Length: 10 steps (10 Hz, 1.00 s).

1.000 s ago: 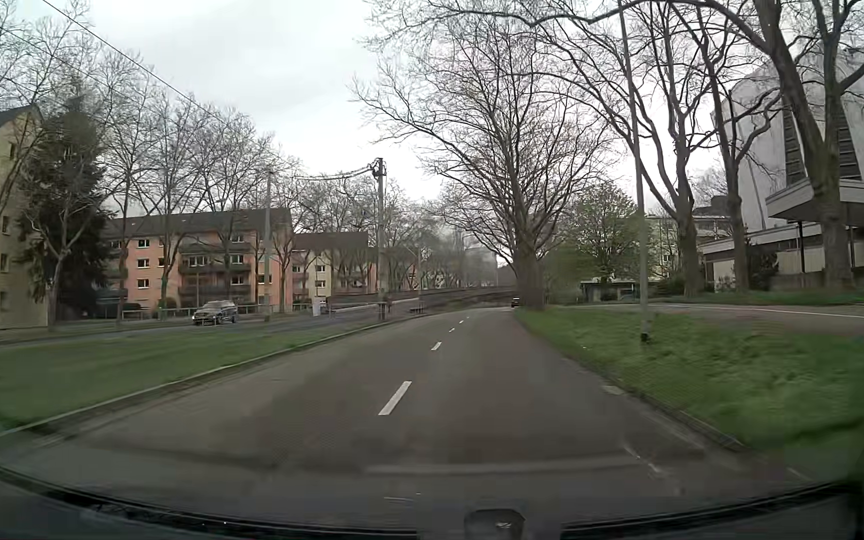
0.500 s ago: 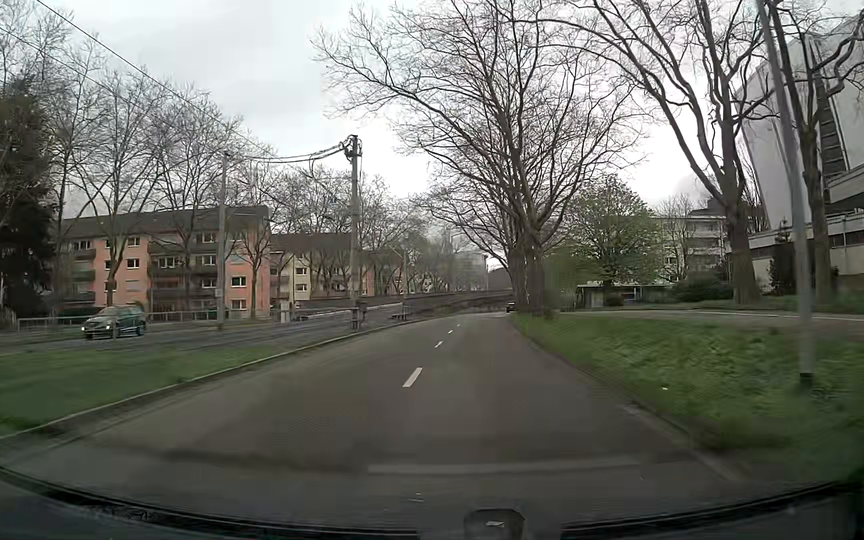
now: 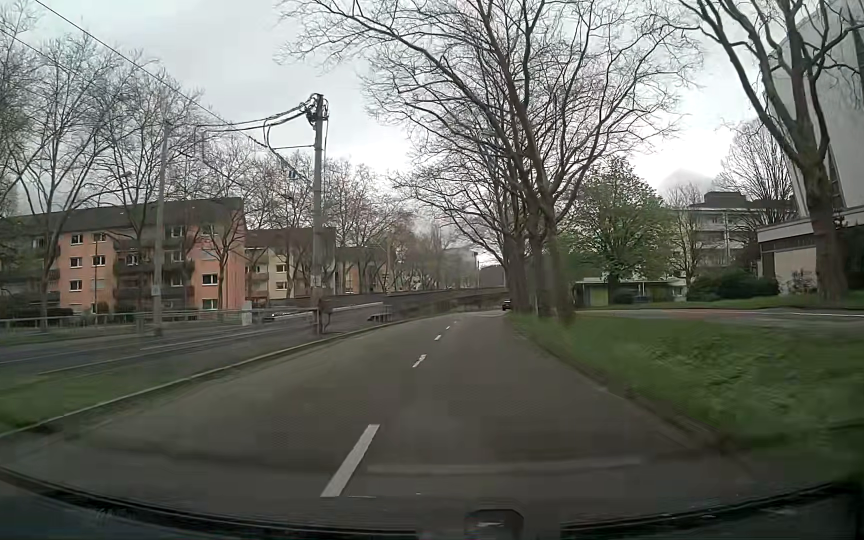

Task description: Follow the waypoints while adhering to traffic rules and regulations

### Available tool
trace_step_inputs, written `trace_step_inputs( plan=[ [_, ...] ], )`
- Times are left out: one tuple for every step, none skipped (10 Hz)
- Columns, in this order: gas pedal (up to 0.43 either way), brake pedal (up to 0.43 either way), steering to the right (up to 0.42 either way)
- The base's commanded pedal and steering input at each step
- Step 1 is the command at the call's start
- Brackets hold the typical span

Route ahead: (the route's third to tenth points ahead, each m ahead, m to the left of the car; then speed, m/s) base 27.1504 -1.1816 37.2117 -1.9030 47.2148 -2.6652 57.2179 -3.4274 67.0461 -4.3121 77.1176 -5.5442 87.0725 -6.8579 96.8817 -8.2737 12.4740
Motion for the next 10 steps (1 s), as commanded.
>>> trace_step_inputs(
  plan=[
    [0.138, 0.0, 0.012],
    [0.138, 0.0, 0.012],
    [0.138, 0.0, 0.011],
    [0.138, 0.0, 0.011],
    [0.138, 0.0, 0.011],
    [0.138, 0.0, 0.01],
    [0.138, 0.0, 0.01],
    [0.138, 0.0, 0.009],
    [0.138, 0.0, 0.009],
    [0.138, 0.0, 0.009]
  ],
)
